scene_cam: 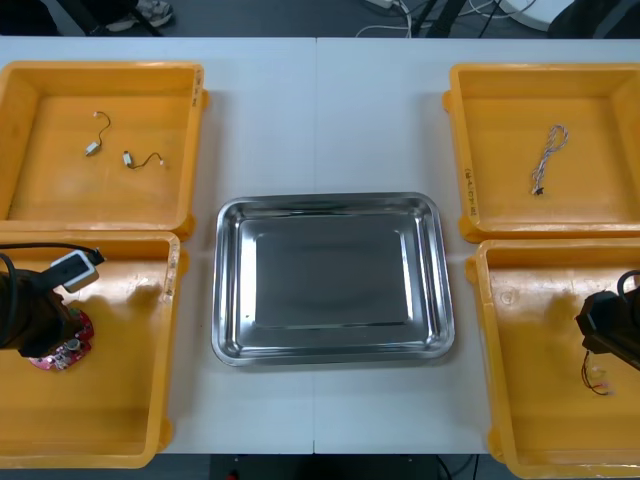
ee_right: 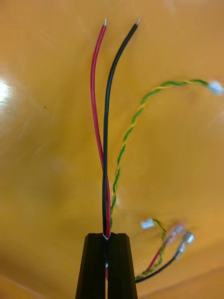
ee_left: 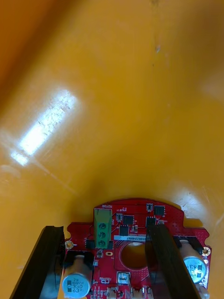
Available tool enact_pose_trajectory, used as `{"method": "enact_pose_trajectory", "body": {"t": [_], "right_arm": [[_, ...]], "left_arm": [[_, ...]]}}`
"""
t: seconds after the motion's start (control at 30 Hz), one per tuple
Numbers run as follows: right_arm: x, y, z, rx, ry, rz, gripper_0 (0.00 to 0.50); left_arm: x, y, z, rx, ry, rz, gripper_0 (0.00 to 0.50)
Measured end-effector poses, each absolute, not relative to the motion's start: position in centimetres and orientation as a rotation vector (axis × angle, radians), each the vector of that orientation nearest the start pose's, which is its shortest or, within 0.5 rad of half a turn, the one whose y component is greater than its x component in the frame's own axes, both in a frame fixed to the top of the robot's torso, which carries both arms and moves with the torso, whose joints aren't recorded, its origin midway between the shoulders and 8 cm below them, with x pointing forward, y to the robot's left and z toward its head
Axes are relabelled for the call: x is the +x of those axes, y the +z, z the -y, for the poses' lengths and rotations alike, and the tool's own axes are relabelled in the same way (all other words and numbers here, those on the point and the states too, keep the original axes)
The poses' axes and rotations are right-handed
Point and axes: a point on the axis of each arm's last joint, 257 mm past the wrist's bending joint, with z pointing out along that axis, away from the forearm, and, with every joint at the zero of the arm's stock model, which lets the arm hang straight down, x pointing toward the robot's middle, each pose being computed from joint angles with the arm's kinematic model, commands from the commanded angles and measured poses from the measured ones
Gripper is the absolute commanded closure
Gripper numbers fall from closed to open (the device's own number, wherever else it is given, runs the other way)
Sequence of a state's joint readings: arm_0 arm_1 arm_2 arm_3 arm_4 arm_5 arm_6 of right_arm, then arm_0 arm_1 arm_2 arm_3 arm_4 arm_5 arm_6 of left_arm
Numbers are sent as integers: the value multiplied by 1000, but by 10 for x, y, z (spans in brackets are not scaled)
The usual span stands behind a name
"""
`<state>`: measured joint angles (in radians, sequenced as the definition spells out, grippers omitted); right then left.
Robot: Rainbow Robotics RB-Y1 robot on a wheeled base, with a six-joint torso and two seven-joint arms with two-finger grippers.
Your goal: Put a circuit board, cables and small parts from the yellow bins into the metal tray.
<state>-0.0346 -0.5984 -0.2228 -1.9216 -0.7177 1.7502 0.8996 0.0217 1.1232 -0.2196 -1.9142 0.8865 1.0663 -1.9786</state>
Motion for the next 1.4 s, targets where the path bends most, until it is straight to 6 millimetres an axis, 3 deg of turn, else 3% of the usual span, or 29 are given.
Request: {"method": "enact_pose_trajectory", "body": {"t": [0.2, 0.43, 0.73, 0.8, 0.87, 0.9, 1.0, 1.03, 1.4], "right_arm": [[343, -269, 375, 869, 192, -2792, 500], [370, -223, 374, 810, 224, -2670, 500], [378, -199, 367, 737, 227, -2614, 500], [379, -197, 367, 729, 227, -2613, 500], [382, -192, 367, 718, 226, -2606, 500], [384, -189, 367, 712, 225, -2601, 500], [392, -177, 366, 687, 228, -2581, 500], [394, -173, 365, 678, 230, -2574, 500], [405, -147, 371, 609, 186, -2546, 500]], "left_arm": [[386, -312, -388, 1119, 238, -2458, 0], [386, -312, -388, 1119, 236, -2457, 0], [387, -311, -384, 1112, 214, -2457, 0], [387, -310, -383, 1111, 211, -2456, 74], [388, -310, -383, 1111, 211, -2455, 201], [388, -310, -383, 1110, 211, -2454, 232], [388, -309, -382, 1109, 208, -2453, 414], [388, -309, -382, 1109, 207, -2453, 496], [389, -309, -381, 1107, 203, -2452, 500]]}}
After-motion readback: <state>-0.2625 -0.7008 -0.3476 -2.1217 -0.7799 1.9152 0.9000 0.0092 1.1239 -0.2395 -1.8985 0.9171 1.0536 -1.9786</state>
